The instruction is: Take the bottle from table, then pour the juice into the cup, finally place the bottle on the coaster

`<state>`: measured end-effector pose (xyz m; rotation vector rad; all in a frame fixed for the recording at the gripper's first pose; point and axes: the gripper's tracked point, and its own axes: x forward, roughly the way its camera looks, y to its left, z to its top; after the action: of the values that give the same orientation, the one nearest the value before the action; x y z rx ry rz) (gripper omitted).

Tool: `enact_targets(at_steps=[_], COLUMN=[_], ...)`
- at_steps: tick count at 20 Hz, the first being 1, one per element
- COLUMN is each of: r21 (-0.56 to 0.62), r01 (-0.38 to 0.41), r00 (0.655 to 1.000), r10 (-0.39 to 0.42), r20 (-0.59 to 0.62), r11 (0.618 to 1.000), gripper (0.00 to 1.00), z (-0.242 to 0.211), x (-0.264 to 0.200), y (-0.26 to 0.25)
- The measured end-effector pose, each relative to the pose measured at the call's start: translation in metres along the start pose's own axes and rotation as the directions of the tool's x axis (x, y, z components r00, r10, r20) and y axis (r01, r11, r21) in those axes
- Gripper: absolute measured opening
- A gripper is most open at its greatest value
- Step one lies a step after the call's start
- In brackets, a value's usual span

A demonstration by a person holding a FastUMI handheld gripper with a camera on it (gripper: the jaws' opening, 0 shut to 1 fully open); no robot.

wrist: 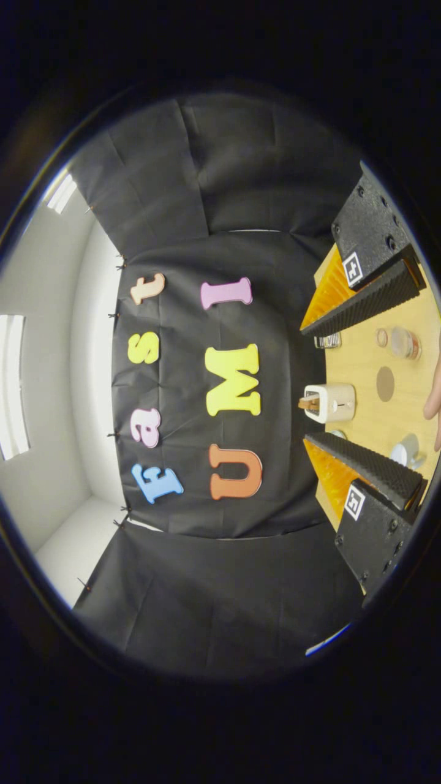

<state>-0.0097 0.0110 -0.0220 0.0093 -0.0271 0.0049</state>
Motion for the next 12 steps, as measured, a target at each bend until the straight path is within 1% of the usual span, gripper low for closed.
enact_targets(at_steps=[3, 6, 12], r21=[-0.020, -0.008, 0.012], r01=[0.019, 0.029, 0.069], r00=[1.000, 1.000, 0.995], r10=[-0.019, -0.029, -0.068], r20=[-0.003, -0.009, -0.068], r11=[1.000, 1.000, 0.998], gripper=[1.00, 1.00, 1.00], z=[-0.014, -0.030, -0.074], x=[0.001, 0.003, 0.013], y=[-0.013, -0.027, -0.058])
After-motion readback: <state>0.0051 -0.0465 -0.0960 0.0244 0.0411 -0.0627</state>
